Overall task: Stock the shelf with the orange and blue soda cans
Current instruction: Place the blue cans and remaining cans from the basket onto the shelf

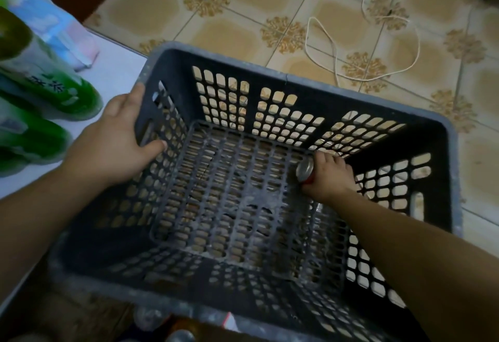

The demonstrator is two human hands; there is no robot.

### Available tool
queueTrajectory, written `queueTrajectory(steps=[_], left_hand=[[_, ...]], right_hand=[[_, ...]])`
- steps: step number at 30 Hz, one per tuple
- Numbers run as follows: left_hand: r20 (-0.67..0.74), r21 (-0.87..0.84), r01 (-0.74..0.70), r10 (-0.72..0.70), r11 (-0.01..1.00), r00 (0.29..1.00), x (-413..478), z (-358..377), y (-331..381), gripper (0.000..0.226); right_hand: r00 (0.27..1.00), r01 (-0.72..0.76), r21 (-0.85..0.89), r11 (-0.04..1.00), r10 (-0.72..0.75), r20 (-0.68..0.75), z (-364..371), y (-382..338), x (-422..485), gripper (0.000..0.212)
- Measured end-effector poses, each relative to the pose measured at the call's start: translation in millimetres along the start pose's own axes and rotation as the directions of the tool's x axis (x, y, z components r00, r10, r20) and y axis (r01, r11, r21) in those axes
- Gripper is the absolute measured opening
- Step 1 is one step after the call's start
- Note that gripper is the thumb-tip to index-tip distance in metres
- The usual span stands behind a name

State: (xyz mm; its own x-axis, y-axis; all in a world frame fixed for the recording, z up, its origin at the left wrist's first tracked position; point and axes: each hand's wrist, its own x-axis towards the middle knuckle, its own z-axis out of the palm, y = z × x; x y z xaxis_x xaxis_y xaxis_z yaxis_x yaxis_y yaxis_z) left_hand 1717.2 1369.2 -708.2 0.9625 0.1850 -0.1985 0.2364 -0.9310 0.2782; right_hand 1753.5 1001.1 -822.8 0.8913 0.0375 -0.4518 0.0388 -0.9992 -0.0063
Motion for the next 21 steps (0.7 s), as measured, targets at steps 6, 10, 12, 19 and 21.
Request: queueTrajectory(steps=[6, 10, 12, 19, 21], left_hand=[[0.002, 0.005, 0.012, -0.012, 1.0, 1.0, -1, -2, 1, 0.096], [0.003, -0.016, -0.022, 0.022, 1.0, 1.0, 1, 0, 0, 0.098], [0.052, -0.065, -0.025, 0.028, 0.998, 0.998, 2, -4, 0, 0.099], [0.094, -0.215, 0.075, -0.056, 0.974, 0.994, -46, -58, 46, 0.08], [0.239, -0.563, 0.249, -0.133, 0.788, 0.962, -75, -92, 73, 0.066]], right_hand=[[0.998, 0.059, 0.263, 0.963, -0.051, -0.035, -24, -41, -16, 0.081], [0.999, -0.048, 0.554, 0.831, 0.046, 0.019, -42, -65, -30, 0.087], [0.998, -0.066, 0.667, 0.742, 0.065, 0.026, -58, -78, -42, 0.091], [0.998, 0.063, 0.934, 0.352, -0.025, -0.058, -146, -112, -134, 0.064], [0.992, 0.118, 0.969, 0.218, -0.061, -0.108, -180, -124, -172, 0.062]])
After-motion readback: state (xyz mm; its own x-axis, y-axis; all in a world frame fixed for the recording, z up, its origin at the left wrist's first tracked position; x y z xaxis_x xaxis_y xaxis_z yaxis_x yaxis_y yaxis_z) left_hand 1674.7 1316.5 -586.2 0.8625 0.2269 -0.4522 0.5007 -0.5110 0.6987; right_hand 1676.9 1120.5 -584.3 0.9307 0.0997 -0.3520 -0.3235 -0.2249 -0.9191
